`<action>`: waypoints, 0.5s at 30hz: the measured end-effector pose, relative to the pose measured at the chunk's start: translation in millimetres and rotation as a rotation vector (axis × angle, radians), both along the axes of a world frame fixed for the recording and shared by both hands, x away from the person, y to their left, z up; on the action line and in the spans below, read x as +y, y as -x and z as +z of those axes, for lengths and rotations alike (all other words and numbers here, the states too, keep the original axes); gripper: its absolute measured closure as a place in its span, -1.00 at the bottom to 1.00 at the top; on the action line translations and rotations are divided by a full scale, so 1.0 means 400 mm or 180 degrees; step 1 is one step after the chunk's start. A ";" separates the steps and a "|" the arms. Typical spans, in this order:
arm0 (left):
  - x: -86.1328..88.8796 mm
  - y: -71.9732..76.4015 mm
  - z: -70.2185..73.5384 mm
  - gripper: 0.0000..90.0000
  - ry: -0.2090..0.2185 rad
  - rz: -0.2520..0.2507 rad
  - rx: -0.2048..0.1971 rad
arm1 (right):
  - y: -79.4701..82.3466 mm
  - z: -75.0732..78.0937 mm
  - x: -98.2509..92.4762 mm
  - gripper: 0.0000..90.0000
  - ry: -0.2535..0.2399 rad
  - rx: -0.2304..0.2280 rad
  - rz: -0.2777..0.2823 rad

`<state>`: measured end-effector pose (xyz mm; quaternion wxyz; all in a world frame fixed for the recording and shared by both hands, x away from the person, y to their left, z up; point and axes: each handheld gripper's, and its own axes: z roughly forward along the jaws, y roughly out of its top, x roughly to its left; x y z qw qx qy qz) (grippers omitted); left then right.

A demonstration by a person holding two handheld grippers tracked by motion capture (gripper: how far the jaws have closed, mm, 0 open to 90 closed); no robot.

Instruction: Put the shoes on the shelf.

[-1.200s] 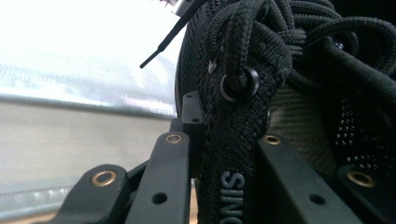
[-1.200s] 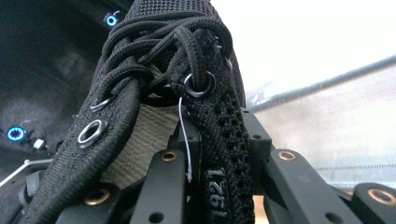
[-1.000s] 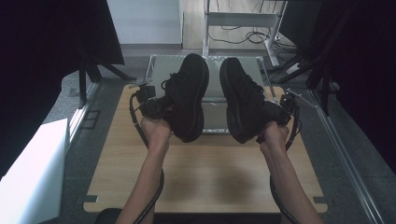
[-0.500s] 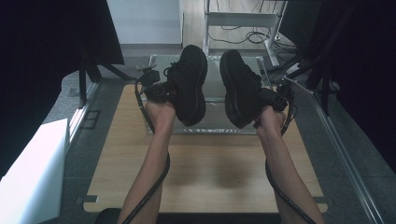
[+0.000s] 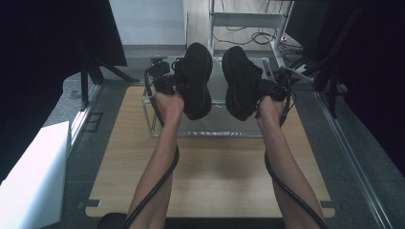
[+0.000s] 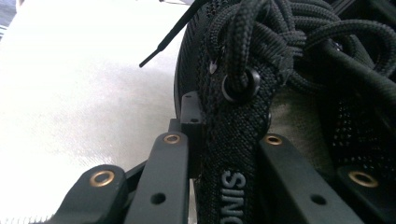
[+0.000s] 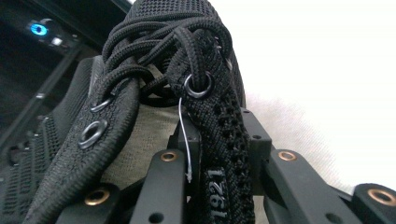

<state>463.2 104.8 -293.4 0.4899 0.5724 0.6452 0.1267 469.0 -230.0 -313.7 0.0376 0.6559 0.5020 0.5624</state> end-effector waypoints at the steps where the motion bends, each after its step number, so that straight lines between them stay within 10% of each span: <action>1: -0.002 -0.005 0.001 0.77 -0.0017 0.0011 0.0022 | -0.004 0.001 0.003 0.67 0.0032 0.0022 -0.0020; 15: -0.035 -0.044 0.006 0.66 -0.0270 0.0072 0.0185 | -0.037 0.016 0.065 0.54 0.0591 0.0020 -0.0119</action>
